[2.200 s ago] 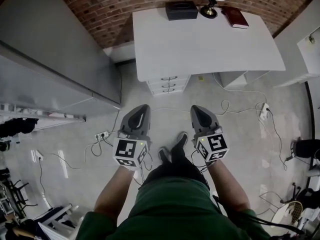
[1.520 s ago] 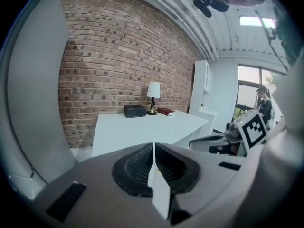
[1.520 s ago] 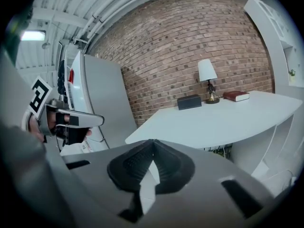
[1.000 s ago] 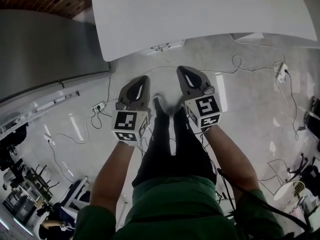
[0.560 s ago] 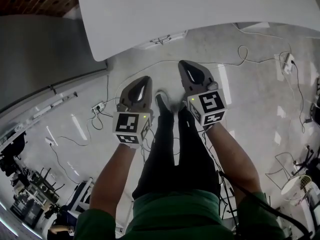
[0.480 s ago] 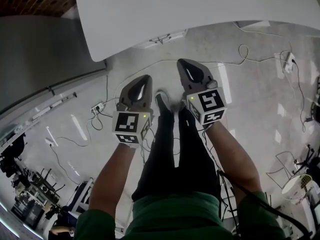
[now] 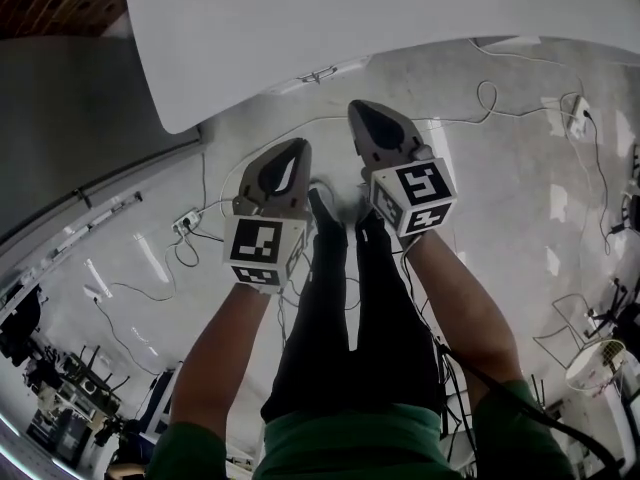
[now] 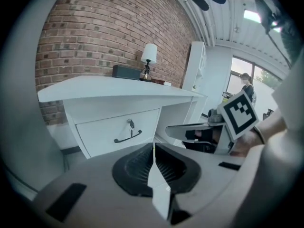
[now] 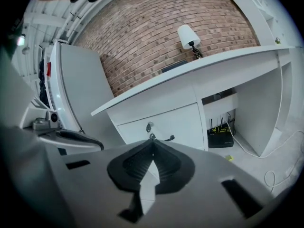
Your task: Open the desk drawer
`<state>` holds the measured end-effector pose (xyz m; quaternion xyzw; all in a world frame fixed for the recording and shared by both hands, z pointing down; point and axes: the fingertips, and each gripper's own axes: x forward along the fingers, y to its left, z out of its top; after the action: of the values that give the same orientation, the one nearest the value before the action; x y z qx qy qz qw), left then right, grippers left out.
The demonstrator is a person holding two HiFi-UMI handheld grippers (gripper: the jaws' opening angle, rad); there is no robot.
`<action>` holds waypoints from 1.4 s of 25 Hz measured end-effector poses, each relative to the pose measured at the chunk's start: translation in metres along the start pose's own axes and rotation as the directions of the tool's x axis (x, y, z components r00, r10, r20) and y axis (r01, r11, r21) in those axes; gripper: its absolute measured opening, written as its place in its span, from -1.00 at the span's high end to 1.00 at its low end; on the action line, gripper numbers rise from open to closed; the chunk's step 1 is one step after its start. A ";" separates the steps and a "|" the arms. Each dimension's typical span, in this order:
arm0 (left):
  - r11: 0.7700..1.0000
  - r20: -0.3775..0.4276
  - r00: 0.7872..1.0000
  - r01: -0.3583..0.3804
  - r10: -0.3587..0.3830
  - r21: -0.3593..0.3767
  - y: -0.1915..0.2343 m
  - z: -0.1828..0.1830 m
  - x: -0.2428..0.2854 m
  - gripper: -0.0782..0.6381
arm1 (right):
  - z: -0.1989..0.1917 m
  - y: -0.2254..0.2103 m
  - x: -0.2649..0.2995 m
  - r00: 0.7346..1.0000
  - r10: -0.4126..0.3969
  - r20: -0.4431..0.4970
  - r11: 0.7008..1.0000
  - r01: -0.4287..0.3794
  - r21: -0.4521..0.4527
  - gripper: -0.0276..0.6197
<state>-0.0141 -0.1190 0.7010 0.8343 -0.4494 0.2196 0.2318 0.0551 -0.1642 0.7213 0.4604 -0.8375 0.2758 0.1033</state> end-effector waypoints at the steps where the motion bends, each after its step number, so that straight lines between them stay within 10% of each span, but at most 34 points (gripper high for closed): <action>1: 1.000 -0.001 1.000 -0.002 0.002 -0.007 0.003 -0.003 0.003 0.75 | -0.002 0.000 0.004 1.000 0.003 -0.001 1.000 -0.003 0.013 0.91; 7: 0.999 0.008 0.999 -0.046 0.046 -0.011 0.020 -0.016 0.015 0.74 | -0.013 -0.011 0.024 0.998 0.047 0.031 0.968 -0.053 0.244 0.72; 21: 0.995 0.006 0.998 -0.070 0.070 -0.074 0.050 -0.040 -0.006 0.46 | -0.034 -0.035 0.090 0.994 0.071 0.087 0.783 -0.109 0.612 0.50; 35: 0.976 0.018 0.993 -0.109 0.115 -0.189 0.056 -0.052 -0.017 0.46 | -0.038 -0.055 0.127 0.989 0.083 0.124 0.651 -0.148 0.744 0.45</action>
<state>-0.0788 -0.1052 0.7439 0.7853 -0.5177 0.1768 0.2900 0.0270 -0.2566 0.8269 0.4183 -0.6798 0.5842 -0.1470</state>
